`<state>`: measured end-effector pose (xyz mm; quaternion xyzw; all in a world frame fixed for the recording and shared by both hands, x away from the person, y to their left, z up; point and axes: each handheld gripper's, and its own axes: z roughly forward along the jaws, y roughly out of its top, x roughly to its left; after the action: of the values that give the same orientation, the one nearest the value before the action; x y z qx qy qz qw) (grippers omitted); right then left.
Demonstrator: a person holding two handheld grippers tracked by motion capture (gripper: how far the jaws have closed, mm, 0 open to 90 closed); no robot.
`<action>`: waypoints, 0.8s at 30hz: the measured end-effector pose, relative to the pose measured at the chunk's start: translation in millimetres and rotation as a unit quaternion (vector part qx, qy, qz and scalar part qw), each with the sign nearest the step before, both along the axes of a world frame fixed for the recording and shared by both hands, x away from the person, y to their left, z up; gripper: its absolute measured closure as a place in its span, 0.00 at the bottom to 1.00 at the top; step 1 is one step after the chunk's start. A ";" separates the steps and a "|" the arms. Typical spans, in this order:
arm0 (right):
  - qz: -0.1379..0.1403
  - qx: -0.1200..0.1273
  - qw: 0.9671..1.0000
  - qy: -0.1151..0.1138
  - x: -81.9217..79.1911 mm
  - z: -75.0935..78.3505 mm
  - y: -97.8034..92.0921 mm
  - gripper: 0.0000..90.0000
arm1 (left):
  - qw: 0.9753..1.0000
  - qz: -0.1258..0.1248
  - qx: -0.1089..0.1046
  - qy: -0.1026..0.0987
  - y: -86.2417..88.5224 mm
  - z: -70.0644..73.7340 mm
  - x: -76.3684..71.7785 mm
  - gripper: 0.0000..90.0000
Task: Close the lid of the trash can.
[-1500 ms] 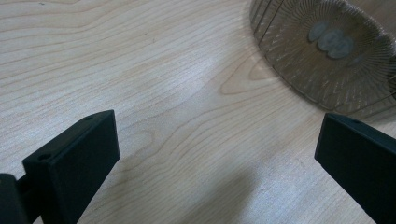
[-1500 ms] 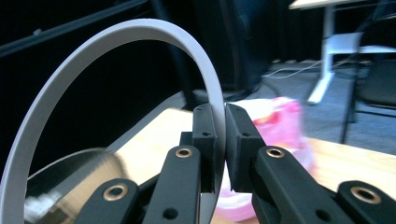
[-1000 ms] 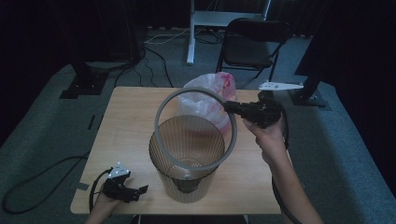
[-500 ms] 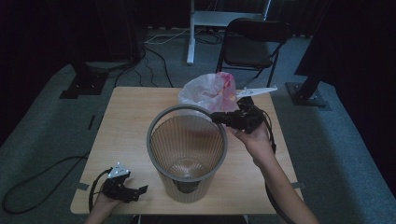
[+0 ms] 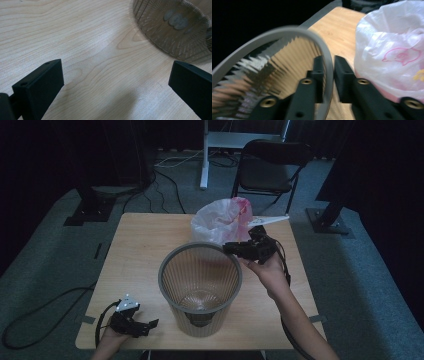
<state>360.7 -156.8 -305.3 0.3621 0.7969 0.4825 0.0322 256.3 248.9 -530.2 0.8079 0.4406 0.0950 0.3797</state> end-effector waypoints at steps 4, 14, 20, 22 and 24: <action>0.001 -0.003 1.000 -0.006 -2.5 0.7 0.4 0.58 | 1.000 -0.001 0.000 0.000 -0.3 -0.2 0.2 0.00; 0.025 -0.033 0.998 -0.046 -15.7 4.0 13.4 0.15 | 1.000 0.000 0.000 0.001 -0.2 -0.2 0.0 0.00; 0.029 -0.018 0.998 -0.050 -18.5 5.5 14.3 0.14 | 1.000 0.001 -0.005 0.002 -0.8 0.3 1.3 0.00; 0.023 -0.019 0.998 -0.054 -18.4 5.8 14.1 0.15 | 1.000 0.002 -0.005 0.005 -0.9 0.1 2.1 0.00; 0.026 -0.023 0.998 -0.055 -17.7 6.0 15.0 0.14 | 1.000 0.003 -0.004 0.005 -0.4 -0.3 3.2 0.00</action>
<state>343.0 -141.8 -299.3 0.3131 0.8141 0.4838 0.0719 259.5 248.5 -530.5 0.8056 0.4454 0.0900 0.3801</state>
